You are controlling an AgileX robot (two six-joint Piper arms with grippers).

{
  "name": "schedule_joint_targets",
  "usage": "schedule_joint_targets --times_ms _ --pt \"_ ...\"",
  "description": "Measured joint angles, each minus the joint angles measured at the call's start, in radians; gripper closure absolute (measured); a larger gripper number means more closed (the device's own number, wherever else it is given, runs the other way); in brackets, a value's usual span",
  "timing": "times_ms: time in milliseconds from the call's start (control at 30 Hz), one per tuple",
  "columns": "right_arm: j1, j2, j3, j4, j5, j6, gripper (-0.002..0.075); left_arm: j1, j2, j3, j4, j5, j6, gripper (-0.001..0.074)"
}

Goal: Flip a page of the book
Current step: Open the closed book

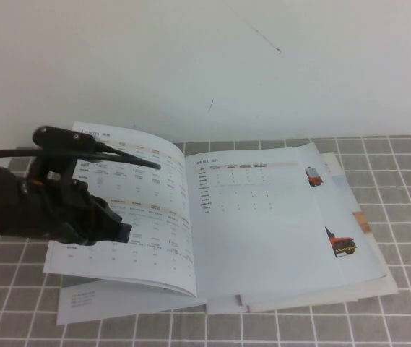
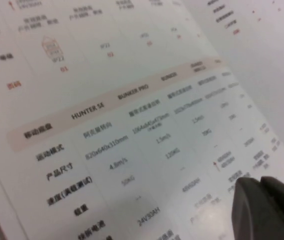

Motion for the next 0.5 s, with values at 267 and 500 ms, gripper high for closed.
schedule_joint_targets --times_ms 267,500 --pt "0.216 0.202 -0.031 0.024 -0.145 -0.060 0.0438 0.000 0.169 -0.067 0.034 -0.005 0.008 0.0738" --pt "0.297 0.412 -0.099 0.024 -0.240 -0.055 0.0418 0.000 0.294 -0.089 0.039 -0.014 0.012 0.0738"
